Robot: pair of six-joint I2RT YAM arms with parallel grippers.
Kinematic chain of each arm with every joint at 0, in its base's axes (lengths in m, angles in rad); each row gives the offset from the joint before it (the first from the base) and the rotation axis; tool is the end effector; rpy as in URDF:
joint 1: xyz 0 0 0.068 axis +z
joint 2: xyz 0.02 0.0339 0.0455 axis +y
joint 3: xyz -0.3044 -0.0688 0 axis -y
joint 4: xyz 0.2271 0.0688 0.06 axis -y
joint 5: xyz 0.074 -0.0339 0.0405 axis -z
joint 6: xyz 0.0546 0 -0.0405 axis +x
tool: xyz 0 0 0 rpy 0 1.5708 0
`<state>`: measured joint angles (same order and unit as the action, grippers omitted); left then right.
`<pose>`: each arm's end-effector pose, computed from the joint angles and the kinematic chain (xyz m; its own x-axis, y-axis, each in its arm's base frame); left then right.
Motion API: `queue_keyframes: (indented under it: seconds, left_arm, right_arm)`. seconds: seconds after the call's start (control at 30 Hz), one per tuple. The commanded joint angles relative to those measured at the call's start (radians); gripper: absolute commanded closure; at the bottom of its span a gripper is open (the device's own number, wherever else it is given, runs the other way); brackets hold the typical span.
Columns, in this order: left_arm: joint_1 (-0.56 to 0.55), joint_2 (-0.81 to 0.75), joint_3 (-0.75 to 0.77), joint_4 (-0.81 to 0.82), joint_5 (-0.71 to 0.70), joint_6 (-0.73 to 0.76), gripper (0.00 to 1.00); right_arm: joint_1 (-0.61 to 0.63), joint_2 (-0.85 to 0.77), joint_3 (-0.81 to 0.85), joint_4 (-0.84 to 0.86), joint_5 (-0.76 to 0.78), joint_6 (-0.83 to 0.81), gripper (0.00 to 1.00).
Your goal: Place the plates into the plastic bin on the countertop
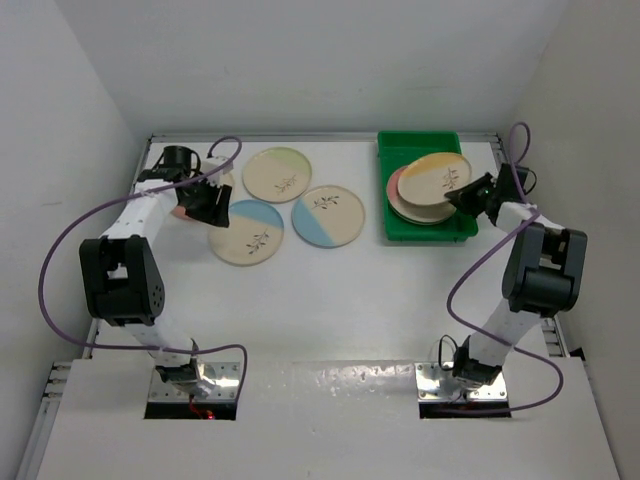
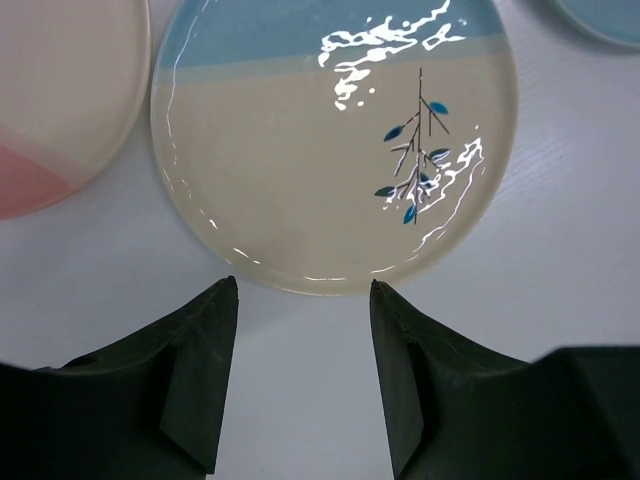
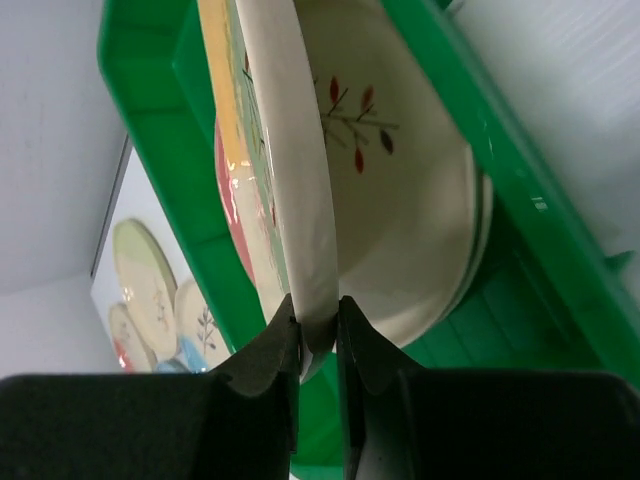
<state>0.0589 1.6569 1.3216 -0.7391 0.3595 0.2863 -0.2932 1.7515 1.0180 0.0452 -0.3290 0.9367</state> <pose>0.3405 0.0008 0.2887 -0.8104 0.2170 -0.5442 0.3555 0.9205 -0.1623 0.3695 -0.0931 0.2256 -0.3324 0.8967 -0.2922 0.5104 0.4316 0.7438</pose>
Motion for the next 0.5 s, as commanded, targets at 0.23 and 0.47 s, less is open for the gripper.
queue_keyframes:
  seconds: [0.23, 0.47]
  left_arm:
    - [0.002, 0.038, -0.022, 0.024, -0.037, -0.010, 0.42]
    - [0.002, 0.083, -0.042, 0.070, -0.085, -0.021, 0.41]
  right_arm:
    - [0.068, 0.048, 0.001, 0.133, -0.105, 0.037, 0.97]
    - [0.071, 0.075, 0.008, -0.097, -0.001, 0.022, 0.70]
